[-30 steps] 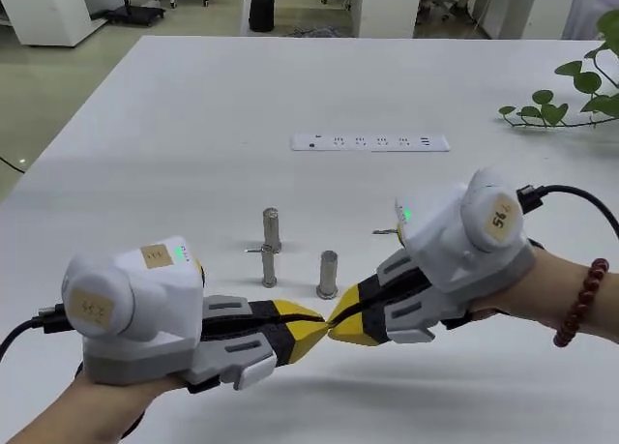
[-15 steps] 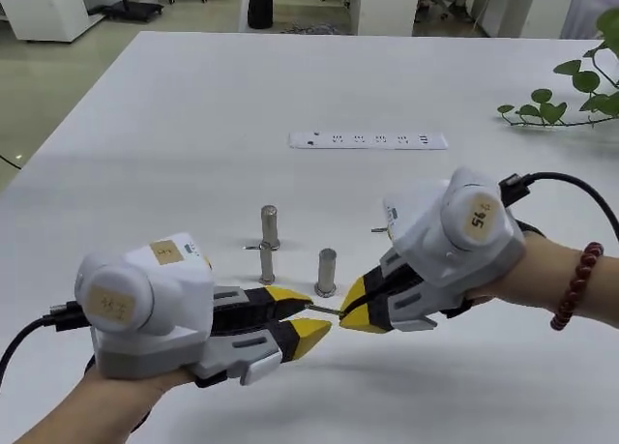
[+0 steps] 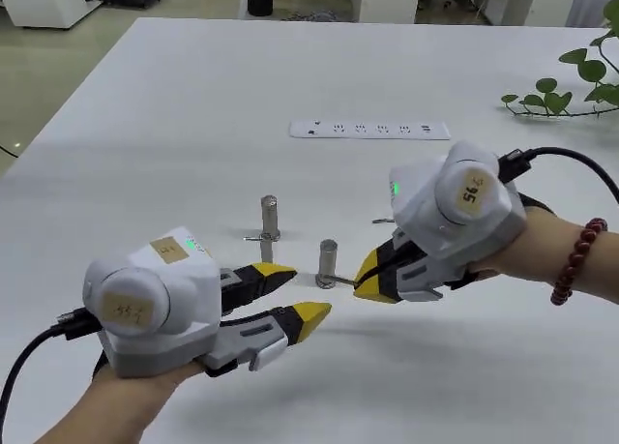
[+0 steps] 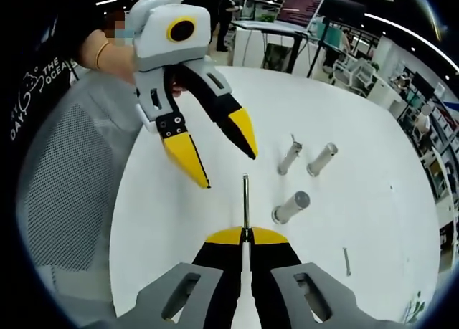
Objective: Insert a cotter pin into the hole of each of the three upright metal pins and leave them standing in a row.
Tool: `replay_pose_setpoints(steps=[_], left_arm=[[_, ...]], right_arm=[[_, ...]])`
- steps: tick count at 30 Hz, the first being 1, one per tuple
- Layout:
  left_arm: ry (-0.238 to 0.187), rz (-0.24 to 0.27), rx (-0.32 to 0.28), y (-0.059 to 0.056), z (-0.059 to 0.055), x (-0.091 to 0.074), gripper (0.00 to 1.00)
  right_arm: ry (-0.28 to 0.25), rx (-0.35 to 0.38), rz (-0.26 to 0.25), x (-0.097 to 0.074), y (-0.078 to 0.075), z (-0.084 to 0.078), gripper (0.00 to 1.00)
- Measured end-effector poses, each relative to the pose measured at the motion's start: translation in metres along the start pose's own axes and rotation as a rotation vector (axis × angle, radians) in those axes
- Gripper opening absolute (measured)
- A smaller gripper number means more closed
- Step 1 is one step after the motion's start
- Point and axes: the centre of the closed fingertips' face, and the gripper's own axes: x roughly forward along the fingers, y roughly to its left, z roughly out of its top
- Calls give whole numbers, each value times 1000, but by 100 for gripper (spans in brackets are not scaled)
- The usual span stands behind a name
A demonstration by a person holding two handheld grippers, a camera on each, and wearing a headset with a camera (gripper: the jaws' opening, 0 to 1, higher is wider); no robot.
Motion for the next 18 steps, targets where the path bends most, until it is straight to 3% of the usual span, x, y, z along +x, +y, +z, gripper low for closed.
replay_pose_setpoints(steps=[18], left_arm=[[1, 127, -56, 21, -4, 25, 25]], right_arm=[[112, -10, -59, 1, -32, -26, 0]])
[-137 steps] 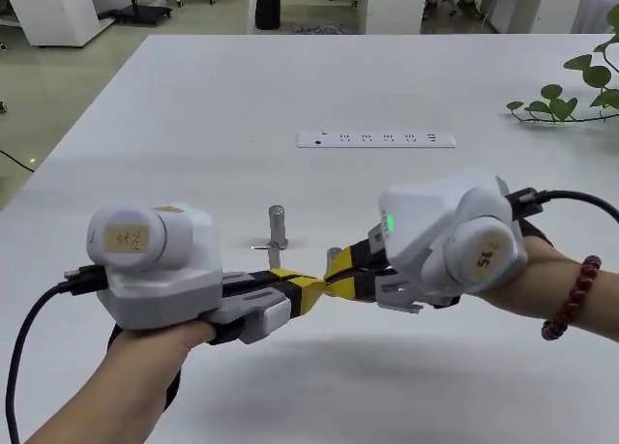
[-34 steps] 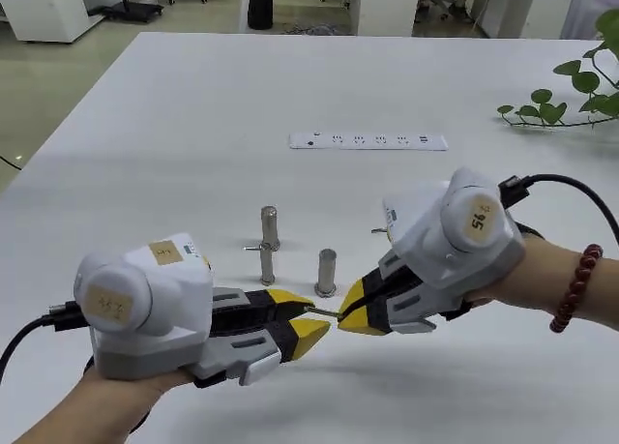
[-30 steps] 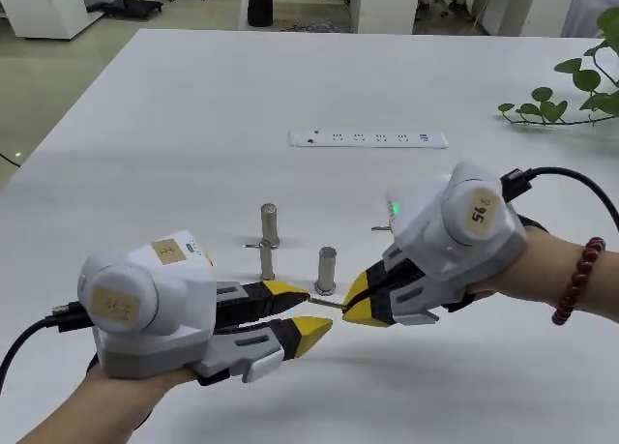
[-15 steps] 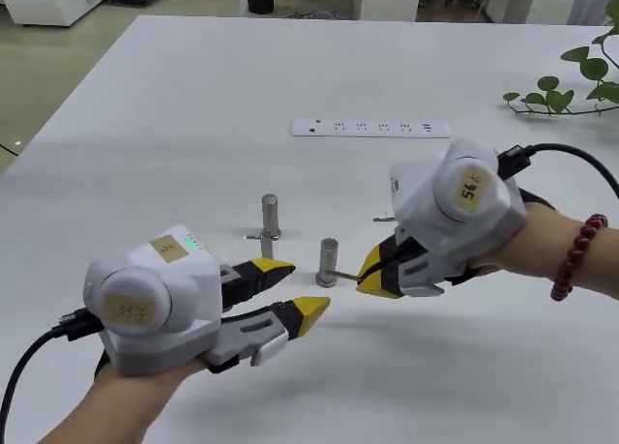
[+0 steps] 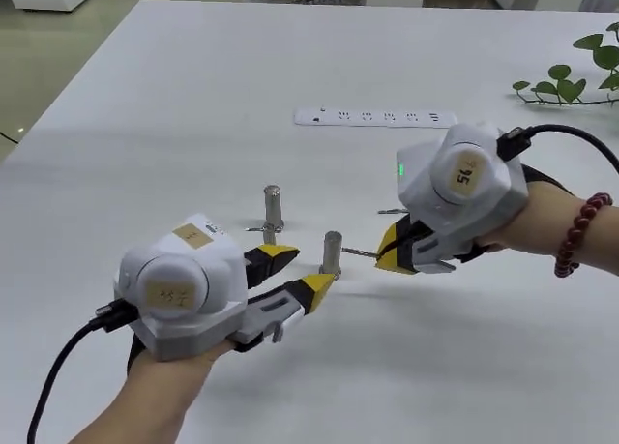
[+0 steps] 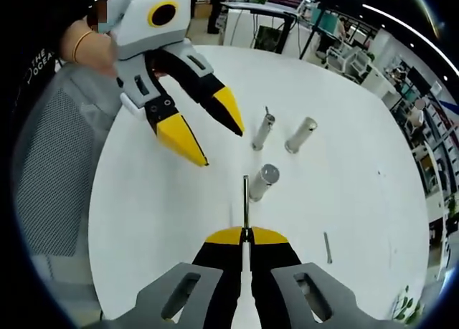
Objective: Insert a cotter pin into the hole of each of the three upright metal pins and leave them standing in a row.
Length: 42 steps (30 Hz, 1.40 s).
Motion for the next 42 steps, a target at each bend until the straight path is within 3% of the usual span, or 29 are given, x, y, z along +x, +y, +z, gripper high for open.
replay_pose_setpoints(steps=[15, 28, 42], left_arm=[[42, 58, -55, 12, -15, 29, 24], [90, 71, -32, 15, -24, 46, 22], [98, 64, -11, 10, -22, 63, 17]], right_arm=[[41, 11, -14, 10, -15, -11, 0], [42, 2, -4, 16, -17, -12, 0], [29, -2, -2, 20, -20, -8, 0]])
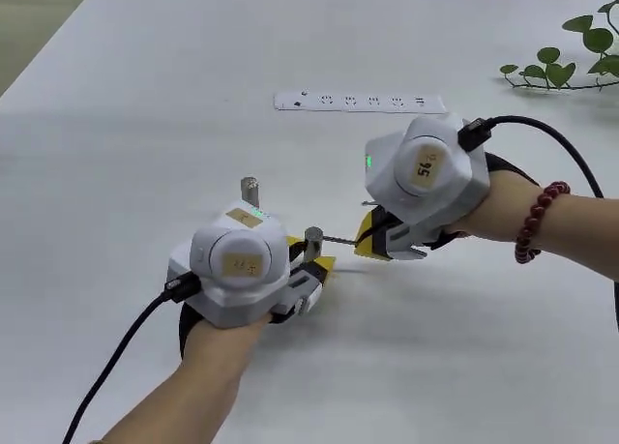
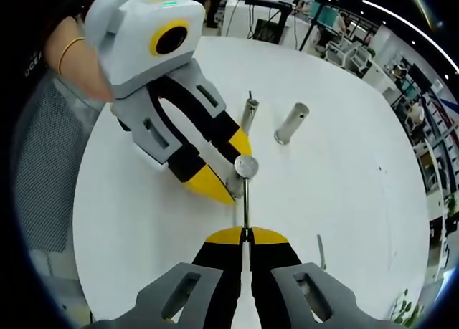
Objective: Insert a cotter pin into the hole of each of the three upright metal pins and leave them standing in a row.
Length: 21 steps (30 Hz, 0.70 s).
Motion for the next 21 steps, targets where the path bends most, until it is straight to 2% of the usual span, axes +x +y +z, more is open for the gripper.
replay_pose_setpoints(steps=[8, 13, 18, 21], left_arm=[[13, 30, 18, 7, -2, 0, 11], [7, 41, 31, 6, -3, 0, 10], [2, 38, 36, 7, -3, 1, 10], [0, 40, 35, 6, -3, 0, 10]], right_arm=[[12, -39, -11, 0, -3, 3, 0], [16, -42, -8, -1, -2, 4, 0], [-32, -22, 8, -4, -2, 16, 0], [-29, -35, 8, -2, -1, 20, 0]])
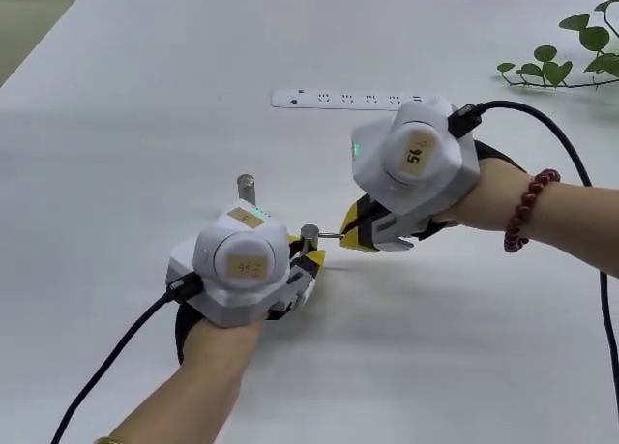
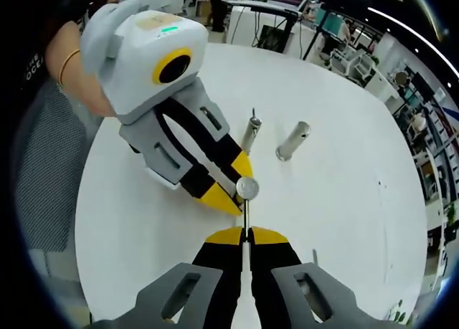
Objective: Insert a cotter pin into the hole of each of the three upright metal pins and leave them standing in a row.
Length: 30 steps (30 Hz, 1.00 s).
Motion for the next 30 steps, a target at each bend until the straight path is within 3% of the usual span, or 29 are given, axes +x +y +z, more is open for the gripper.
replay_pose_setpoints(steps=[9, 19, 21, 24, 30], left_arm=[[-2, 16, -3, 0, 0, 1, 10], [-3, 26, -17, 1, -1, 1, 10], [-3, 28, -34, 1, -1, 1, 11], [-4, 21, -72, 1, -1, 1, 11], [10, 20, -63, -2, -4, 0, 15]], right_arm=[[-5, -29, -1, 4, 0, 9, 0], [-45, -2, -2, 7, -1, 16, 0], [-75, 23, -9, 6, -2, 19, 0], [-71, 29, -15, 2, -4, 16, 5], [-78, 33, -24, -7, -7, 15, 5]])
